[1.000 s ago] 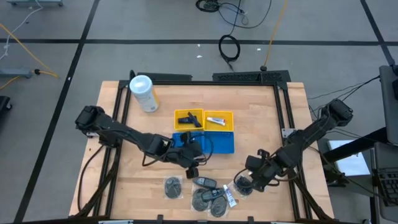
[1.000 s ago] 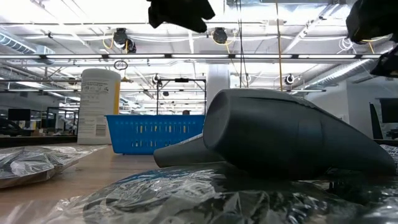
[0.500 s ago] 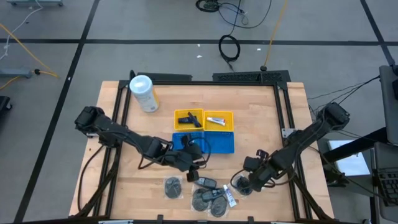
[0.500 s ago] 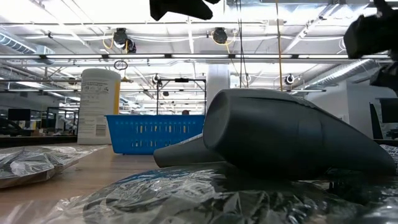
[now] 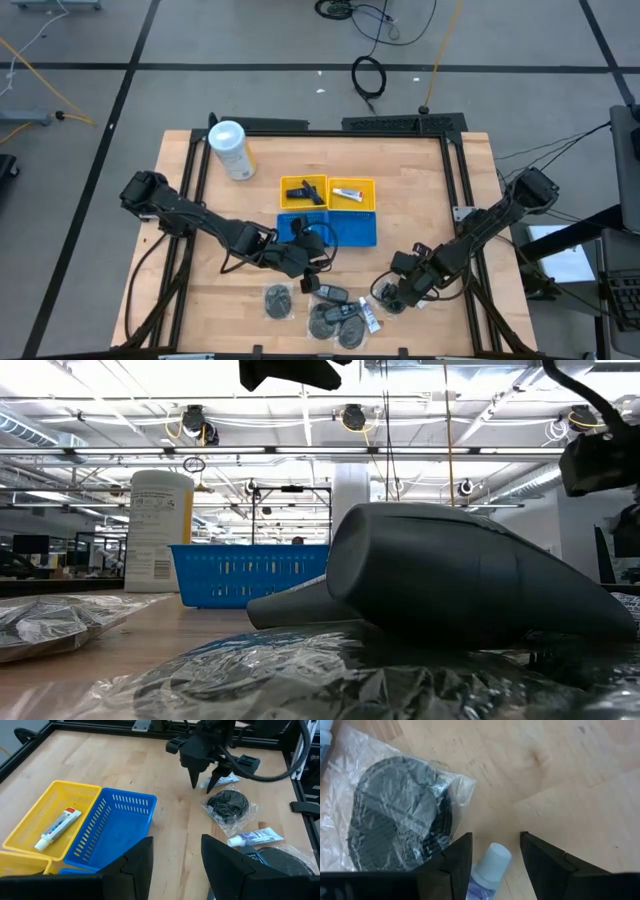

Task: Pick & Place Travel size toiletries
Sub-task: Put the right toothpaste into the right yellow bin

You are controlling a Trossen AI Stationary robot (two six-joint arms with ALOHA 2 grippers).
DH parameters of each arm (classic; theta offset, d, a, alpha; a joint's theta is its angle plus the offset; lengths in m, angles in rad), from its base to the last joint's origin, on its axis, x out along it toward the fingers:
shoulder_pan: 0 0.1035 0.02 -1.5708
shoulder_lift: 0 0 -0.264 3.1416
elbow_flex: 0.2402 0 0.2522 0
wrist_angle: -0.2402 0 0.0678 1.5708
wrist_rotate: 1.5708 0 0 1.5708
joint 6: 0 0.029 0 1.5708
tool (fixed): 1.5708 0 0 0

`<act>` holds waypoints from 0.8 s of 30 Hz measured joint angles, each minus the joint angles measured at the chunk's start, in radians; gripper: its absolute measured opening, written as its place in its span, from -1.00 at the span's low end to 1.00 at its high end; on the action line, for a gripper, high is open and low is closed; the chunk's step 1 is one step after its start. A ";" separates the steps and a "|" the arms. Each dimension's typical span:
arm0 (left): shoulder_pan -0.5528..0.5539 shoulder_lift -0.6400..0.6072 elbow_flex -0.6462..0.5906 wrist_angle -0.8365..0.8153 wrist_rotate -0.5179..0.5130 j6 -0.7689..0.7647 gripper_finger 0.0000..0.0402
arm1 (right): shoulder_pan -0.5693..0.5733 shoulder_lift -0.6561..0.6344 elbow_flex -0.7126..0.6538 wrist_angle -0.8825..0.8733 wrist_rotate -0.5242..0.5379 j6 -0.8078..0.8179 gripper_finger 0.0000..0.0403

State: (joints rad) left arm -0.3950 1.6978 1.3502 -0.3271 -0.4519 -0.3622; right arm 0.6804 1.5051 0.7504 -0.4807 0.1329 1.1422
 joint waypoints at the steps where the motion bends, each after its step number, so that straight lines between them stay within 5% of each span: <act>1: 0.000 0.000 0.000 0.000 -0.001 0.000 -0.20 | 0.000 0.000 -0.005 0.003 0.000 0.006 -0.21; 10: 0.000 0.000 0.000 0.003 -0.002 0.001 -0.20 | 0.000 0.001 -0.015 -0.017 -0.017 0.063 -0.44; 17: 0.001 0.000 0.000 0.003 -0.003 0.002 -0.20 | -0.001 0.002 -0.017 -0.032 -0.019 0.070 -0.93; 24: 0.001 0.000 0.000 0.003 -0.003 0.002 -0.20 | -0.001 0.002 -0.017 -0.032 -0.021 0.068 -0.99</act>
State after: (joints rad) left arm -0.3943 1.6978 1.3502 -0.3244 -0.4553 -0.3600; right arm 0.6796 1.5074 0.7330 -0.5125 0.1123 1.2103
